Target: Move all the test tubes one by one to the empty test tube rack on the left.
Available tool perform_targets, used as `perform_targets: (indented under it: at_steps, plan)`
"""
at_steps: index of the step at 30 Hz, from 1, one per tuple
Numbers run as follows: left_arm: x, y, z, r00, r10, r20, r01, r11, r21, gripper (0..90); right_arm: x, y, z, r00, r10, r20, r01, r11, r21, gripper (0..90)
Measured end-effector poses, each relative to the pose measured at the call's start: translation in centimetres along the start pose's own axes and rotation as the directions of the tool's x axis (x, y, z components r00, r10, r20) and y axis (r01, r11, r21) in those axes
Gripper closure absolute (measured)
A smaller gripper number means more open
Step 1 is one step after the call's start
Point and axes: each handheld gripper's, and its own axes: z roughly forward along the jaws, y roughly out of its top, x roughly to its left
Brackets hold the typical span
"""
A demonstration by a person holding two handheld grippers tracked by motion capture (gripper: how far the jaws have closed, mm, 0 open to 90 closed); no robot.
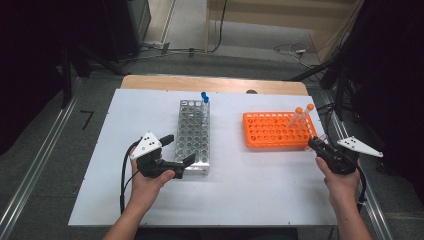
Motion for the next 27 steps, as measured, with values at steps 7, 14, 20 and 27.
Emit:
perform_targets:
  at_steps: [7,14,20,27]
  plan:
    - [-0.5,-0.2,0.5,0.9999,0.006,0.013,-0.007,1.0,0.007,0.2,3.2,0.6,-0.6,0.9954,-0.038,-0.087,0.037,0.999,-0.021,73.7]
    - [-1.3,-1.0,1.7,0.9998,-0.006,0.019,0.005,0.9992,0.038,0.2,6.0,1.4,-0.8,0.9812,-0.062,-0.182,0.057,0.998,-0.036,73.7]
    - [-2.2,-1.1,2.8,0.9991,-0.005,0.041,0.003,0.9988,0.048,0.2,8.7,1.1,-0.5,0.958,-0.15,-0.245,0.147,0.989,-0.028,73.8]
    - [-3.4,-0.9,3.9,0.9973,0.013,0.073,-0.017,0.9981,0.059,0.2,10.4,1.1,-0.6,0.9347,-0.155,-0.32,0.154,0.988,-0.028,73.8]
